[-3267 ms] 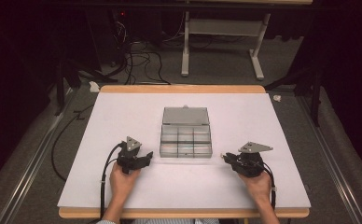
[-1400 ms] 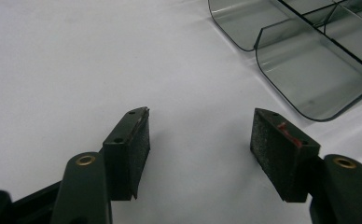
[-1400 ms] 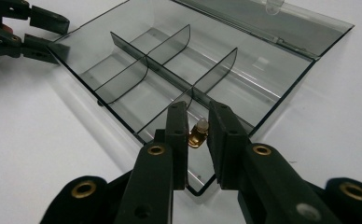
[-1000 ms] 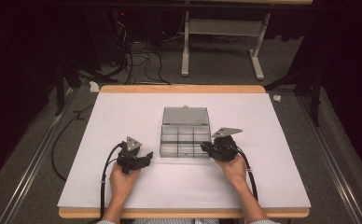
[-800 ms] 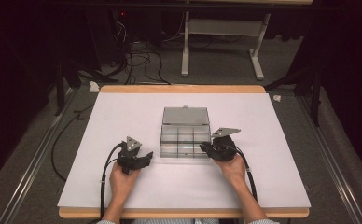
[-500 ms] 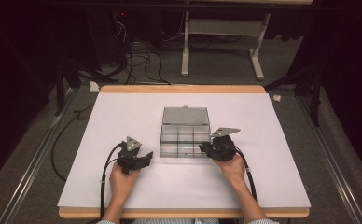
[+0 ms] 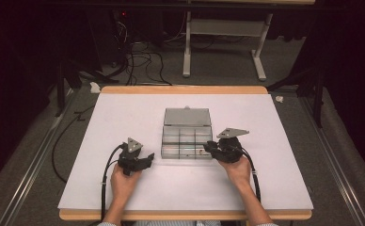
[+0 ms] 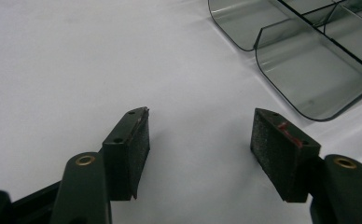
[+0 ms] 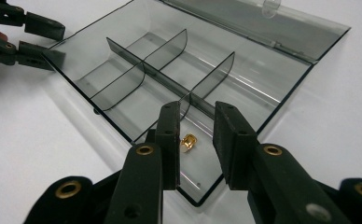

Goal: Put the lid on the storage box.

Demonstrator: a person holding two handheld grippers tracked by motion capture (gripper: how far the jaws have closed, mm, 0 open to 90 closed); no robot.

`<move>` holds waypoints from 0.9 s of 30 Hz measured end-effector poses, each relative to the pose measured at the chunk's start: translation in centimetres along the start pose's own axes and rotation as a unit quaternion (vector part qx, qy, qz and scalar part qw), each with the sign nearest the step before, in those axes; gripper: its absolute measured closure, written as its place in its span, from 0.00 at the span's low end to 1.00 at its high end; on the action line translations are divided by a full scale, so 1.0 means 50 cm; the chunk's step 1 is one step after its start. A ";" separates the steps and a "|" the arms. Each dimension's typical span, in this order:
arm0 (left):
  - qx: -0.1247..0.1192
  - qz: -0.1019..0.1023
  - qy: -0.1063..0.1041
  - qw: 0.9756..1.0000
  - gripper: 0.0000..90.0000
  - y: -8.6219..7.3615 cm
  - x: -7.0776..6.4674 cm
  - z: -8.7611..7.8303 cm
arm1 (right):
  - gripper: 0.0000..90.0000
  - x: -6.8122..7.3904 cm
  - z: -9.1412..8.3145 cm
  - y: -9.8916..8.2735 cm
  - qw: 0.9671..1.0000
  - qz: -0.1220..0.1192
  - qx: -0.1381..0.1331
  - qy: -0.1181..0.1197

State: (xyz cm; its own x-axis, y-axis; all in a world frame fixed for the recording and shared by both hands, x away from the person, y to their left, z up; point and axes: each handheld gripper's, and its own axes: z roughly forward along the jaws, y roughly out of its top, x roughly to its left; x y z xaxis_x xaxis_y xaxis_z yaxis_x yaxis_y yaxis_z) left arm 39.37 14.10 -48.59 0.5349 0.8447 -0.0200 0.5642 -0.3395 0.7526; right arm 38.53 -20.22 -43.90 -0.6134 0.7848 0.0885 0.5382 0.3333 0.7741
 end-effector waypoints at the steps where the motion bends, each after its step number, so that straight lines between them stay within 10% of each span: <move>1: 0.000 0.000 0.000 1.000 0.42 0.000 0.000 0.000 | 0.80 0.000 -0.003 0.000 1.000 -0.001 -0.003 -0.001; 27: 0.001 0.000 0.000 1.000 0.42 0.000 0.000 0.000 | 0.80 -0.031 -0.063 -0.024 0.999 0.016 -0.025 -0.030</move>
State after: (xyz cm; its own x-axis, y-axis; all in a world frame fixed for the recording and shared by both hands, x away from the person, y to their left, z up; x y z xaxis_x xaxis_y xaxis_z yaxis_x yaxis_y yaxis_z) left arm 39.37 14.09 -48.58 0.5353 0.8444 -0.0200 0.5648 -0.3401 0.7519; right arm 37.00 -23.48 -42.98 -0.5602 0.8247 0.0776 0.5271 0.2826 0.8014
